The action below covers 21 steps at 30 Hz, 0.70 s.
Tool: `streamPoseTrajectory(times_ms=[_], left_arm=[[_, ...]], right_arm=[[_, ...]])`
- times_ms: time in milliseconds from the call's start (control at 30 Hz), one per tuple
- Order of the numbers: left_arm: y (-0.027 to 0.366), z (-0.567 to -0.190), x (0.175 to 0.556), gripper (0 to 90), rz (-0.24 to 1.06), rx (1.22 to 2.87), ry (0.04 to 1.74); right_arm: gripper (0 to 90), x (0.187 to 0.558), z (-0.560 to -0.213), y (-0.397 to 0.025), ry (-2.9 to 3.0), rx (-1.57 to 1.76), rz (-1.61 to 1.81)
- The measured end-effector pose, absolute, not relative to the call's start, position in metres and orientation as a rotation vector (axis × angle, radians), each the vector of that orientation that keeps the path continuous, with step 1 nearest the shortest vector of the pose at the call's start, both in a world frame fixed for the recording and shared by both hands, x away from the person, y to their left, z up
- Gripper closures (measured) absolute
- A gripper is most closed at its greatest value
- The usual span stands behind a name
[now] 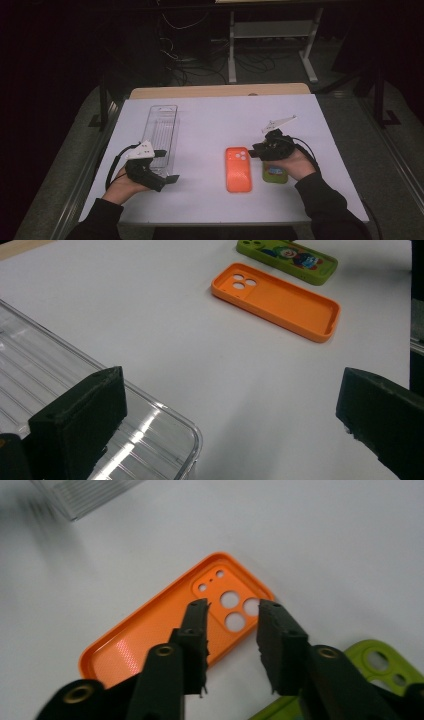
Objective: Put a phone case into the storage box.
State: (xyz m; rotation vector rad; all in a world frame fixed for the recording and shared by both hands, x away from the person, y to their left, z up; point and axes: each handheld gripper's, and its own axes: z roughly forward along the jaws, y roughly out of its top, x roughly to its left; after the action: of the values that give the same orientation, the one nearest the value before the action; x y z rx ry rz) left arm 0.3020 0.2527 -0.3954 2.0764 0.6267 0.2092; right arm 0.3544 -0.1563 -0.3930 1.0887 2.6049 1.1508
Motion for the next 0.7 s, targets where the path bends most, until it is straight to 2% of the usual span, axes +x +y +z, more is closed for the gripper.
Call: streamPoseTrajectory(times_ms=[67,100,133,233,700], left_arm=[[0.253,-0.395,0.302,0.0,0.210,2.077,0.626],[0.253,-0.395,0.302,0.0,0.210,2.077,0.626],[0.253,-0.395,0.302,0.0,0.209,2.077,0.626],[0.254,-0.395,0.303,0.0,0.214,2.085,0.620],[0.255,-0.394,0.303,0.0,0.216,2.087,0.615]], right_arm=[[72.2,0.355,-0.395,-0.156,2.633,1.088,1.140],[72.2,0.355,-0.395,-0.156,2.633,1.088,1.140],[78.3,0.357,-0.397,-0.157,2.640,1.063,1.122],[87.9,0.356,-0.399,-0.155,2.661,1.101,1.067],[88.2,0.346,-0.412,-0.154,2.741,1.045,0.911]])
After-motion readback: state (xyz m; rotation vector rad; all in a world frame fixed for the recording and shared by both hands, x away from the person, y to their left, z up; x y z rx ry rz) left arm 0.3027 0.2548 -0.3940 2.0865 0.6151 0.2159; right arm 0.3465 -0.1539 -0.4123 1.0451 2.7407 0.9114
